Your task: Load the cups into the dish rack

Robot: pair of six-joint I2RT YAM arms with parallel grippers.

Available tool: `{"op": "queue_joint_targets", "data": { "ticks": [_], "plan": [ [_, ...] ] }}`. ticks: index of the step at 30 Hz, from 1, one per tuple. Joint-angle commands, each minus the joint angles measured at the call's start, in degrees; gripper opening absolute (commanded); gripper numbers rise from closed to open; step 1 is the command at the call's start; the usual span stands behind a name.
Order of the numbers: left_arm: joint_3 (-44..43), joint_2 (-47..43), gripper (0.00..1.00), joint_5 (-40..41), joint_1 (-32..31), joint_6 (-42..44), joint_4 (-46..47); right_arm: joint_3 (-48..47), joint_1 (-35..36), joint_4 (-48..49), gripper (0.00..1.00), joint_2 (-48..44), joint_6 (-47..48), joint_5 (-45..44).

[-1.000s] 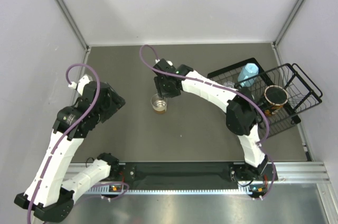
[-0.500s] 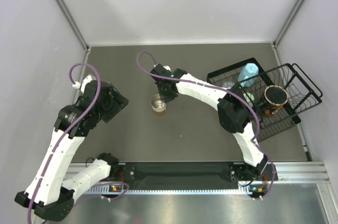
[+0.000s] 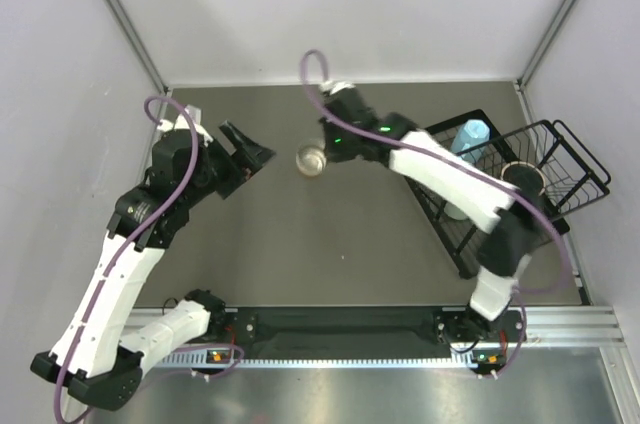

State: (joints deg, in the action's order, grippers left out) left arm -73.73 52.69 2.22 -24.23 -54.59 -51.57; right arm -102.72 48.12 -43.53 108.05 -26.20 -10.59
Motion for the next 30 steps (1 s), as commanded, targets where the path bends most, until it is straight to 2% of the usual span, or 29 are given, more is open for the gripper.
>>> {"op": "queue_joint_targets", "data": {
  "ticks": [1,3,6,9,10,13,14,16,20,24,30],
  "plan": [
    [0.86,0.05,0.87,-11.86,0.32,0.89,20.96,4.26,-2.59,10.91,0.0,-20.81,4.22,-1.19],
    [1.75,0.05,0.88,-14.07,0.32,1.06,28.85,9.62,-3.99,14.95,0.0,-26.02,6.15,-0.75],
    [2.45,1.19,0.9,-18.55,0.32,-0.34,35.12,16.57,-5.84,19.78,0.0,-35.6,8.61,-0.14],
    [2.81,4.78,0.9,-25.4,0.41,-4.9,44.52,25.79,-6.99,28.56,0.0,-46.32,11.68,0.57],
    [2.81,7.23,0.9,-27.07,0.32,-8.57,49.06,28.16,-7.25,33.29,0.0,-51.4,12.48,0.66],
    [3.51,12.41,0.92,-35.07,0.15,-17.37,59.98,34.24,-7.34,39.02,0.0,-59.15,15.2,-0.92],
    [3.68,13.66,0.92,-38.05,-0.11,-19.66,67.58,36.6,-7.34,40.44,0.0,-61.01,17.21,-1.18],
    [4.04,17.26,0.93,-39.74,-1.43,-25.2,76.3,39.42,-7.42,45.08,0.0,-66.27,18.98,-3.55],
    [5.09,22.71,0.93,-40.89,-5.12,-34.34,88.53,43.91,-7.34,48.27,0.0,-71.57,25.56,-8.65],
    [3.52,27.98,0.95,-37.82,-11.26,-40.15,92.44,47.16,-7.34,52.05,0.0,-75.44,31.29,-7.43],
    [-2.64,33.26,0.96,-33.51,-15.58,-44.36,88.84,48.22,-7.34,52.05,0.0,-77.81,35.24,-6.12]
  ]
}}
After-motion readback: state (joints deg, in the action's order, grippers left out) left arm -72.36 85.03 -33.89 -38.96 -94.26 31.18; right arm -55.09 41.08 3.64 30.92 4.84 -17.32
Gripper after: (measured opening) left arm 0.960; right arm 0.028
